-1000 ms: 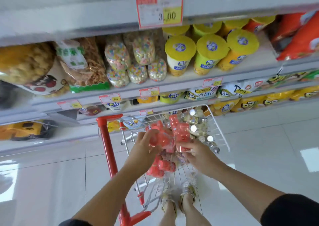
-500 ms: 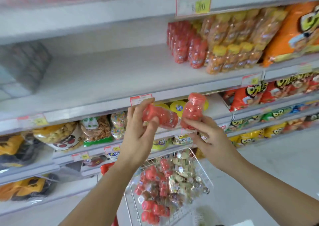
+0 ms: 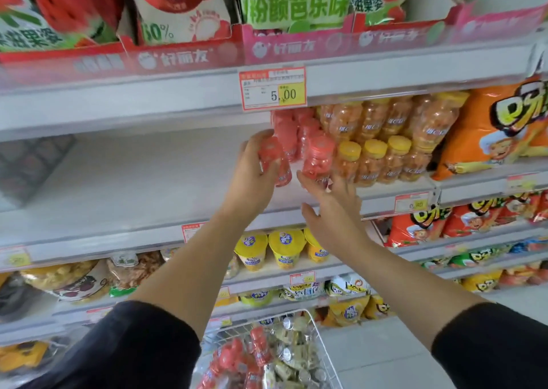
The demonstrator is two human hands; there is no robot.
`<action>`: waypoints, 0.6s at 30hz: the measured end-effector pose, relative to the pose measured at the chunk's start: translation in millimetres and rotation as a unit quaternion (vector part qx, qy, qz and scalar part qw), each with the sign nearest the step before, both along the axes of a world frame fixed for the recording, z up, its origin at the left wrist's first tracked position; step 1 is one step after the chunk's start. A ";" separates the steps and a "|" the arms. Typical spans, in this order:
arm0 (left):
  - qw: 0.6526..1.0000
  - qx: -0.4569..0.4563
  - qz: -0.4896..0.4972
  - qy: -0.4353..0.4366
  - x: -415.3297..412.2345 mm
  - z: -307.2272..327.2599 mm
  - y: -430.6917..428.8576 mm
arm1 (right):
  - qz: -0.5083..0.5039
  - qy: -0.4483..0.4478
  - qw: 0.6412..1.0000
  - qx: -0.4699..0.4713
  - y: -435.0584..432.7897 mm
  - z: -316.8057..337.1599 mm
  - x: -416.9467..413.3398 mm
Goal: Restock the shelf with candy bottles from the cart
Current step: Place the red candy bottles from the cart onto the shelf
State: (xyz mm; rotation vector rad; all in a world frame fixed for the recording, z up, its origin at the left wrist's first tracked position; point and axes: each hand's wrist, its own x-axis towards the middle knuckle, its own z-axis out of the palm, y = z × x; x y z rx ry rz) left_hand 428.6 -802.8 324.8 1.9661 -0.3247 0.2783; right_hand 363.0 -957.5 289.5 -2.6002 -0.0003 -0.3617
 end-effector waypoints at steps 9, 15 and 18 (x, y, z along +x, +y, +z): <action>0.993 0.108 -0.025 0.042 47.3 -21.5 -17.7 | -0.056 0.017 0.994 -0.089 1.3 -27.7 18.4; 0.995 0.062 -0.023 0.076 47.0 -24.1 -17.2 | -0.044 0.069 0.993 -0.086 1.5 -26.4 16.5; 0.993 0.057 0.030 0.101 36.4 -33.0 -14.5 | -0.023 0.077 0.994 -0.080 -3.5 -24.6 8.8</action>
